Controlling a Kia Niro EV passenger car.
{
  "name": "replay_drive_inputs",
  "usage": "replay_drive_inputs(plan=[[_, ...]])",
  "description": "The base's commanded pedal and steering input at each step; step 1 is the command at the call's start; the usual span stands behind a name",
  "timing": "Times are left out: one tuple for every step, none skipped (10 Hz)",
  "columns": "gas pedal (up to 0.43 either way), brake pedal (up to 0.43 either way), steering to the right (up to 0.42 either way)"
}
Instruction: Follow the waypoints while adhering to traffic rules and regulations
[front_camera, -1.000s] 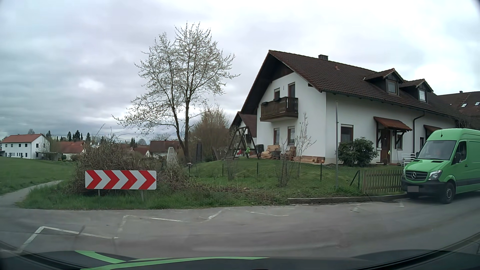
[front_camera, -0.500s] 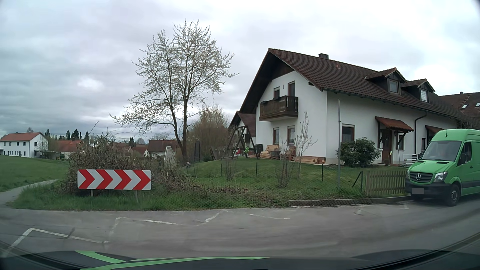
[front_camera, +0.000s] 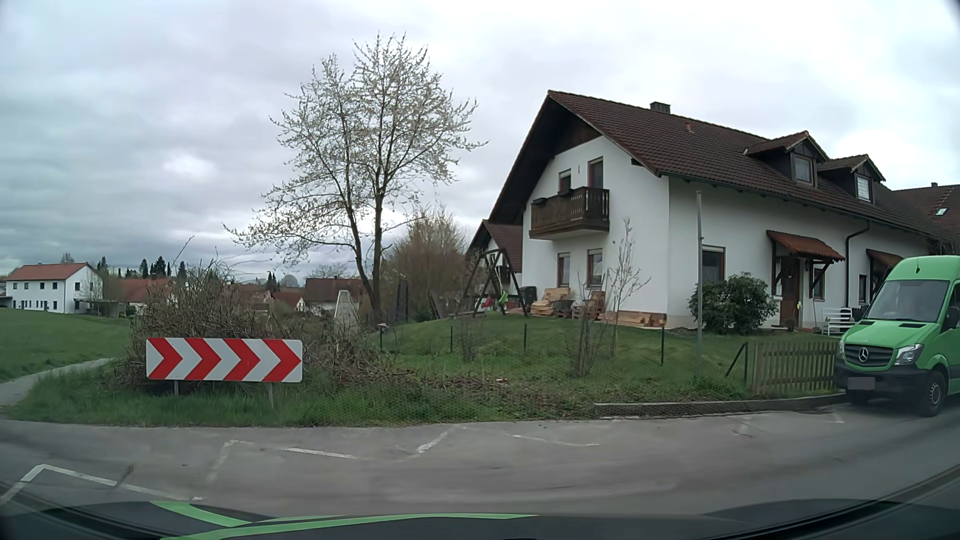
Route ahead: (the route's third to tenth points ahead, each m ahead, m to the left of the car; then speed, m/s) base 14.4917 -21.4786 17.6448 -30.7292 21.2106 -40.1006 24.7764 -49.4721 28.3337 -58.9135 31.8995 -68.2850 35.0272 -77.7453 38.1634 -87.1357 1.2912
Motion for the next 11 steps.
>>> replay_drive_inputs(plan=[[0.0,0.0,-0.063],[0.0,0.0,0.018],[0.0,0.0,0.106],[0.0,0.0,0.233],[0.0,0.0,0.331],[0.0,0.0,0.419],[0.0,0.0,0.501],[0.0,0.0,0.555],[0.0,0.0,0.583],[0.0,0.0,0.598],[0.0,0.0,0.606]])
